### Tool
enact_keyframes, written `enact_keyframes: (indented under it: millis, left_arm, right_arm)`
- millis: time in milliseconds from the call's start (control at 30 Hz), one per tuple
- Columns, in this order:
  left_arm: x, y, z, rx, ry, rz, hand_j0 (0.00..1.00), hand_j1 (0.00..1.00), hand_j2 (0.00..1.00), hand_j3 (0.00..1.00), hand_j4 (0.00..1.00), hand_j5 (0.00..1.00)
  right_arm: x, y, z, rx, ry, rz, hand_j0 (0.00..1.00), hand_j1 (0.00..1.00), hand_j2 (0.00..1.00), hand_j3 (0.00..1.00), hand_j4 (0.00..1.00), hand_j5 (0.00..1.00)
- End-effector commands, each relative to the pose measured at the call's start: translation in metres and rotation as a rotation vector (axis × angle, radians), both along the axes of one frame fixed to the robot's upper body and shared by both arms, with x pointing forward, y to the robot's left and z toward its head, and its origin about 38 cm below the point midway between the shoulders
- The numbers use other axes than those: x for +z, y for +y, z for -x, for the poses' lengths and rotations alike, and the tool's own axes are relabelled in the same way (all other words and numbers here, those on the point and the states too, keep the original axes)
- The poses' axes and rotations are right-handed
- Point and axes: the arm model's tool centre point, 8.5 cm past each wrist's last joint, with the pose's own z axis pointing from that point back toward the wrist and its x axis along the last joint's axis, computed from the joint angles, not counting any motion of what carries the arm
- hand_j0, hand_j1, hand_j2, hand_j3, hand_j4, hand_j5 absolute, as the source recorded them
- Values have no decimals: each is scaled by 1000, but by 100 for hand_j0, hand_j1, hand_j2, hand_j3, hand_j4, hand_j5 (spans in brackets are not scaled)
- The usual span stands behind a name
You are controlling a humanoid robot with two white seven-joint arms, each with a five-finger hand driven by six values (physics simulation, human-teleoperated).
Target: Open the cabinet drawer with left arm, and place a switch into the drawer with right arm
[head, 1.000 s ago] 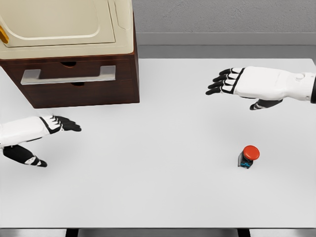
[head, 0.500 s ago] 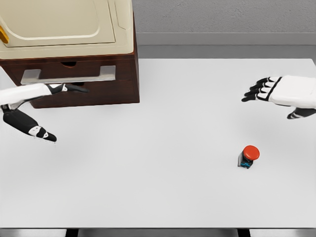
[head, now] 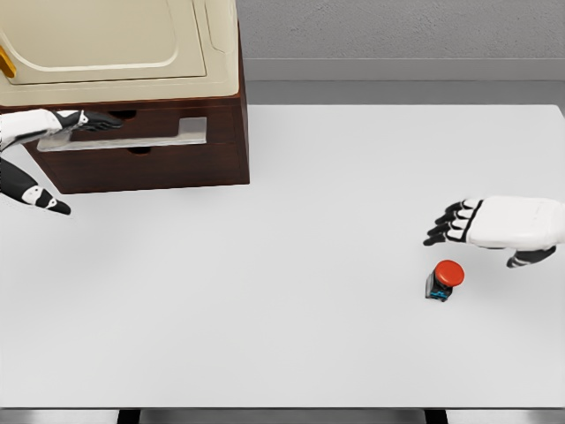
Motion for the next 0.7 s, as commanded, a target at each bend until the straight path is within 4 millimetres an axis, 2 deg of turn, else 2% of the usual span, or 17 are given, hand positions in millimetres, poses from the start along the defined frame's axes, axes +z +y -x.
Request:
enact_keyframes:
  millis: [0, 133, 400, 667]
  left_arm:
    - [-11, -4, -7, 15, -3, -48, 100, 100, 100, 100, 100, 100]
    - [-6, -6, -7, 18, -8, -50, 100, 100, 100, 100, 100, 100]
    - [-12, -3, -15, 107, 56, -56, 100, 100, 100, 100, 100, 100]
    - [-15, -6, -17, 106, 58, -52, 100, 100, 100, 100, 100, 100]
  right_arm:
    - [-3, 4, 3, 14, 6, 6, 100, 100, 100, 100, 100, 100]
    - [-4, 7, 4, 23, 5, 8, 100, 100, 100, 100, 100, 100]
    - [-17, 10, 9, 32, 40, 2, 100, 100, 100, 100, 100, 100]
    - [-20, 17, 9, 43, 41, -18, 100, 100, 100, 100, 100, 100]
